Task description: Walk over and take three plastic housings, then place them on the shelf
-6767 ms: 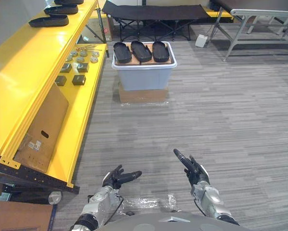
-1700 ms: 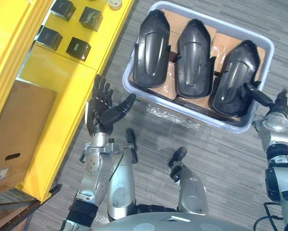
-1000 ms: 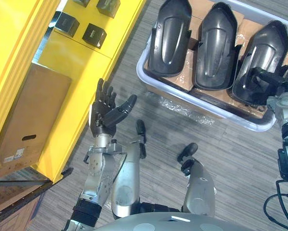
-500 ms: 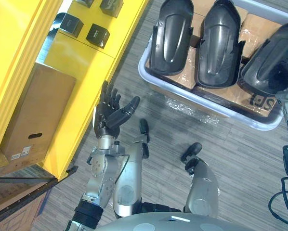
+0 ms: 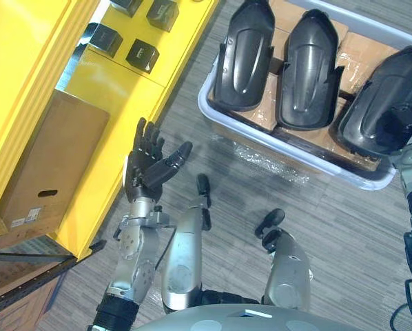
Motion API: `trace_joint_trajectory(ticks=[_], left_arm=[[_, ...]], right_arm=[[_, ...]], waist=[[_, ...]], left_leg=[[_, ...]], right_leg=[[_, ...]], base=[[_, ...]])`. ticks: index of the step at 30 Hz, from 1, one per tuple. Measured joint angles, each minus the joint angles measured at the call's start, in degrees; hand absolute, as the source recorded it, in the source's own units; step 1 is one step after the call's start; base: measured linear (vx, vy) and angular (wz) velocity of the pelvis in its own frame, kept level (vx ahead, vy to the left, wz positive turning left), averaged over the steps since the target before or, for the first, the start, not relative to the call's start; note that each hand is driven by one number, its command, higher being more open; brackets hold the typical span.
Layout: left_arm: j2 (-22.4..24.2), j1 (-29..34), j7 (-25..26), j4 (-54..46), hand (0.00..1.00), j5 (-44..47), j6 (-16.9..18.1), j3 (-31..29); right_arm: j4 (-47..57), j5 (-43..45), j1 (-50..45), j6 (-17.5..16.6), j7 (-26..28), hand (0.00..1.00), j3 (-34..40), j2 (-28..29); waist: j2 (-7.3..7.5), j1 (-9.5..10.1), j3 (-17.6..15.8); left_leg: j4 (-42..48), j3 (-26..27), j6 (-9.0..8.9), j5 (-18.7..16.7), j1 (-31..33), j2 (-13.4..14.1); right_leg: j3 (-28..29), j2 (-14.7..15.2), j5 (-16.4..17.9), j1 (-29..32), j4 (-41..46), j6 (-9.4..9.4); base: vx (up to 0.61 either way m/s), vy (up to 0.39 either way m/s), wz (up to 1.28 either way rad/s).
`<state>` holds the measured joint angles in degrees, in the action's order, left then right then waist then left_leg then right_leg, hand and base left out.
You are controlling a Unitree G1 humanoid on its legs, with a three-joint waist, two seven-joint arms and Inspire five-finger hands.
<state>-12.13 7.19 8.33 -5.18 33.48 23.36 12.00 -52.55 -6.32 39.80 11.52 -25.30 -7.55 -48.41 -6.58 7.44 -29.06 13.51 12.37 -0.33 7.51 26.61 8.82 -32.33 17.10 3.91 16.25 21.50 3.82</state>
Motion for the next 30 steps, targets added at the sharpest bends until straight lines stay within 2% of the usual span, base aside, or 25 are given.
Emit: trace_joint_trajectory(ticks=[1,3,4,6,8,11,12,13,16,17,18,19,21,23,24,25,27,30], left_arm=[[-0.2,0.2,-0.3,-0.2,1.00,0.0,0.0,-0.1],[-0.3,1.2,-0.6,-0.9,1.00,0.0,0.0,-1.1],[-0.7,2.2,-0.7,-1.8,1.00,0.0,-0.1,-1.7],[-1.2,2.9,-1.3,-2.1,1.00,0.0,-0.3,-1.7],[-1.1,3.1,-1.1,-2.4,1.00,0.0,-1.2,-1.7],[-1.0,4.7,-0.6,-4.9,1.00,0.0,-2.8,-3.1],[-1.0,4.8,-0.6,-5.1,1.00,0.0,-4.1,-4.3],[-1.0,4.7,-0.7,-5.1,1.00,0.0,-4.5,-4.5],[-0.9,4.6,-2.2,-5.3,1.00,2.7,-10.5,-5.8],[-0.9,4.1,-4.5,-5.5,1.00,8.4,-16.7,-6.0],[-1.0,4.2,-7.2,-5.5,1.00,12.8,-22.2,-5.8],[-1.1,4.2,-8.1,-5.5,1.00,14.4,-24.1,-5.5],[-1.2,3.3,-10.3,-5.4,1.00,18.3,-30.5,-3.0],[-1.5,1.7,-11.9,-5.3,1.00,19.3,-34.2,-1.0],[-1.9,-0.5,-13.4,-4.8,1.00,20.6,-36.4,0.7],[-3.7,-6.2,-16.6,-2.0,1.00,20.8,-39.1,3.5],[-5.0,-10.1,-19.0,1.4,1.00,22.7,-39.6,4.5],[-5.3,-11.8,-19.5,3.4,1.00,22.8,-39.5,5.2]], right_arm=[[1.1,-0.2,-1.0,-0.1,-0.1,0.00,0.6,0.3],[4.9,-0.6,-3.7,-0.1,-0.4,0.00,2.3,2.7],[7.6,-2.0,-5.3,-0.1,-0.6,0.00,3.2,4.3],[12.9,-3.8,-9.2,-0.3,-1.5,0.00,4.9,5.8],[16.6,-5.3,-12.0,-0.4,-2.6,0.00,6.4,6.3],[23.9,-9.3,-16.5,-0.9,-5.8,0.00,9.8,8.3],[26.7,-11.0,-18.2,-0.8,-7.2,0.00,11.2,9.6],[27.1,-11.4,-18.5,-0.8,-7.3,0.00,11.6,9.9],[31.0,-13.3,-22.0,-0.6,-8.0,0.00,13.9,12.8],[32.6,-15.5,-23.6,-0.7,-8.1,0.00,14.3,12.9],[33.6,-17.2,-23.7,-0.9,-8.1,0.00,14.4,12.9],[34.2,-17.9,-23.7,-1.2,-8.1,0.00,14.4,12.9],[35.9,-20.6,-23.7,-3.9,-8.0,0.00,14.4,12.8],[36.6,-21.9,-23.5,-6.2,-7.8,0.00,14.4,12.7],[37.4,-22.8,-23.3,-7.9,-7.5,0.00,14.2,12.1],[37.9,-24.5,-22.3,-11.3,-6.3,0.00,12.4,10.2],[39.2,-25.4,-21.6,-14.6,-3.6,0.00,9.8,7.6],[40.4,-26.4,-21.6,-17.7,-2.4,0.00,8.5,7.4]], waist=[[0.20,0.02,-0.1],[1.93,-0.03,-0.2],[3.33,-0.07,-0.2],[4.85,-0.08,-0.2],[5.50,-0.08,-0.2],[7.31,-0.41,0.5],[8.44,-0.80,1.3],[8.64,-0.87,1.4],[10.35,-1.41,5.1],[10.77,-1.81,7.3],[10.68,-2.66,9.3],[10.66,-2.98,10.1],[10.36,-3.76,12.5],[9.94,-4.66,13.8],[9.50,-5.22,14.3],[8.50,-6.38,16.1],[7.15,-7.61,17.9],[5.91,-9.12,19.2]], left_leg=[[-0.2,0.0,-0.06,0.0,-0.4,0.1],[-1.6,0.5,-0.41,0.4,-2.2,0.3],[-2.4,0.9,-0.71,0.6,-3.3,0.5],[-3.9,1.0,-1.11,0.9,-5.7,0.6],[-5.1,1.0,-1.40,1.2,-7.6,0.4],[-8.3,1.5,-1.77,1.7,-11.1,0.0],[-10.1,2.2,-1.73,1.9,-12.9,-0.1],[-10.4,2.4,-1.72,2.0,-13.3,-0.2],[-12.8,4.0,-2.12,2.4,-15.7,-0.6],[-14.3,4.7,-2.18,2.4,-17.6,-1.2],[-15.5,5.3,-2.20,2.4,-19.1,-1.7],[-16.1,5.6,-2.22,2.4,-19.8,-1.9],[-17.9,7.4,-2.31,2.5,-22.5,-2.4],[-18.3,8.1,-2.33,2.5,-23.6,-2.5],[-18.3,8.8,-2.35,2.5,-24.3,-2.5],[-18.4,10.1,-2.36,2.5,-25.4,-2.5],[-18.4,11.3,-2.36,2.5,-26.2,-2.5],[-18.6,12.0,-2.40,2.5,-27.1,-2.2]], right_leg=[[0.0,-0.2,0.0,-0.5,-0.4,0.03],[0.2,-0.9,-0.2,-1.8,-1.6,0.16],[0.5,-1.4,-0.3,-2.6,-2.4,0.22],[0.3,-1.9,-0.6,-4.7,-3.4,0.19],[-0.1,-2.1,-0.6,-6.6,-4.3,0.24],[-0.3,-2.5,-0.8,-9.2,-6.1,0.53],[-0.4,-2.7,-1.1,-10.6,-7.4,0.92],[-0.4,-2.7,-1.1,-11.0,-7.7,1.00],[-0.3,-3.2,-2.0,-13.0,-10.6,1.69],[-0.2,-3.1,-2.4,-14.6,-12.1,2.21],[0.0,-3.0,-2.9,-15.8,-13.3,2.65],[0.2,-3.0,-3.0,-16.2,-13.8,2.81],[1.4,-2.8,-3.8,-17.5,-15.2,3.44],[2.0,-2.8,-4.4,-18.3,-16.1,3.59],[2.2,-2.8,-4.9,-19.0,-16.8,3.69],[3.0,-2.8,-5.3,-19.5,-17.4,3.80],[4.2,-3.3,-6.0,-19.7,-18.3,3.67],[4.6,-3.7,-6.2,-20.4,-18.8,3.52]], base=[[0.01,-0.031,-0.05],[0.03,-0.043,-0.10],[0.05,-0.044,-0.12],[0.05,-0.038,-0.03],[0.06,-0.030,0.04],[0.06,-0.022,0.00],[0.06,-0.014,-0.01],[0.06,-0.013,-0.01],[0.11,-0.013,-0.07],[0.17,-0.010,-0.11],[0.17,-0.003,-0.13],[0.14,0.007,-0.20],[0.10,0.011,-0.30],[0.08,0.009,-0.21],[0.06,0.020,-0.31],[0.02,0.021,-0.36],[-0.02,0.018,-0.35],[-0.06,-0.001,-0.18]])
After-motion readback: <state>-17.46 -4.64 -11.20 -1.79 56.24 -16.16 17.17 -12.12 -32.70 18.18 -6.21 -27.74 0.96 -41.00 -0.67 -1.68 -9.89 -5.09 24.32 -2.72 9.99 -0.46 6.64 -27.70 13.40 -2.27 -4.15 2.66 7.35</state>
